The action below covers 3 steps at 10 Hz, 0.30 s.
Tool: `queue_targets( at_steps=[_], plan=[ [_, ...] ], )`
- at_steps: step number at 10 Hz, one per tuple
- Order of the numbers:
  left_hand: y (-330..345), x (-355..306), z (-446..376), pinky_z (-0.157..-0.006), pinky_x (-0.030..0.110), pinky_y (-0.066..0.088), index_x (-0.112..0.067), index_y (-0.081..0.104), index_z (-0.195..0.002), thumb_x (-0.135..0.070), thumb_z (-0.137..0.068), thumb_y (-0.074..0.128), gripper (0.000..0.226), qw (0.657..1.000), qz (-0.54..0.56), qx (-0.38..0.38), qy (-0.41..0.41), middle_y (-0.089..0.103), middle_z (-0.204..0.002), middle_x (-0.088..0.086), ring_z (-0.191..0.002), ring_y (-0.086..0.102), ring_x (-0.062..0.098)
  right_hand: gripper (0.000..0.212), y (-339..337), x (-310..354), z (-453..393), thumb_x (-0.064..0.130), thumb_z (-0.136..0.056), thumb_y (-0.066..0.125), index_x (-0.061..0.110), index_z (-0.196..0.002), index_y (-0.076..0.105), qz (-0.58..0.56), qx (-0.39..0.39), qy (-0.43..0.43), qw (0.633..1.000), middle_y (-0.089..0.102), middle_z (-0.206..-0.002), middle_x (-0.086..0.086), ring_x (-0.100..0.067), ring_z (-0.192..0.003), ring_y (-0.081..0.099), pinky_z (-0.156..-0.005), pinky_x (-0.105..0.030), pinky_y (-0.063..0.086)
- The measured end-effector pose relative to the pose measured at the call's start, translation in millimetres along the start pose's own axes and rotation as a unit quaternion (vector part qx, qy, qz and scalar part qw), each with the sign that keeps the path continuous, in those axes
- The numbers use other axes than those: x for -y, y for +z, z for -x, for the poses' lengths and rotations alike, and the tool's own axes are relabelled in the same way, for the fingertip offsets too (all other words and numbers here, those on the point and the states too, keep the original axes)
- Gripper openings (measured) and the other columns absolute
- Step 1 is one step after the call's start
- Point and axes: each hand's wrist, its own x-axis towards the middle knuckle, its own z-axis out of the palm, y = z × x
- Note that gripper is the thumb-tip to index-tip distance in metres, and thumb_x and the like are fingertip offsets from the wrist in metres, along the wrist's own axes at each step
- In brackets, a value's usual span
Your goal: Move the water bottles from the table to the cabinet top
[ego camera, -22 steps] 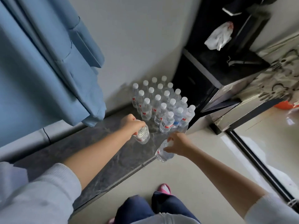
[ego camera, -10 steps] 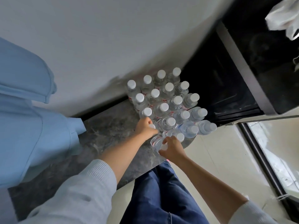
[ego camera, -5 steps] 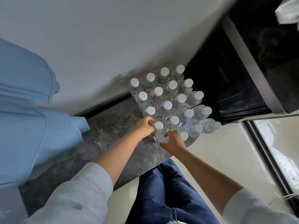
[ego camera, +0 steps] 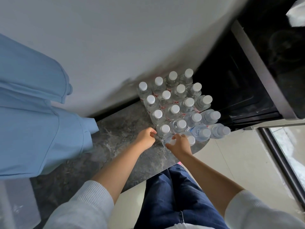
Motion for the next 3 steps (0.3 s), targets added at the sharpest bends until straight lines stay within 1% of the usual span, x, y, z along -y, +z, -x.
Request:
queue_targets(
  at_steps=[1, 2, 3],
  plan=[
    [2.8, -2.4, 4.0, -0.077, 0.023, 0.041, -0.009, 0.054, -0.124, 0.005, -0.09, 0.041, 0.039, 1.0, -0.01, -0.002, 0.003, 0.056, -0.129, 0.009, -0.11, 0.055, 0.021, 0.048, 0.1, -2.6, -2.2, 0.028, -0.087, 0.063, 0.002, -0.125, 0.048, 0.006, 0.003, -0.006, 1.0, 0.043, -0.133, -0.016, -0.029, -0.114, 0.052, -0.092, -0.029, 0.042],
    [5.6, -9.8, 10.9, -0.087, 0.029, 0.045, -0.008, 0.051, -0.126, 0.0, -0.092, 0.041, 0.037, 0.999, -0.032, -0.034, 0.02, 0.054, -0.131, 0.01, -0.116, 0.054, 0.024, 0.049, -6.5, -0.8, 3.3, 0.032, -0.092, 0.054, 0.002, -0.13, 0.047, -0.001, 0.028, -0.003, 1.0, 0.045, -0.135, -0.018, -0.03, -0.118, 0.051, -0.095, -0.032, 0.042],
    [14.1, -16.4, 14.0, -0.098, 0.033, 0.041, -0.003, 0.049, -0.129, -0.007, -0.095, 0.043, 0.035, 0.988, -0.07, -0.127, 0.061, 0.052, -0.133, 0.013, -0.123, 0.05, 0.027, 0.045, -17.1, -1.5, 4.1, 0.028, -0.095, 0.047, 0.004, -0.134, 0.045, 0.014, 0.032, -0.005, 0.999, 0.05, -0.135, -0.019, -0.031, -0.123, 0.05, -0.098, -0.032, 0.041]
  ],
)
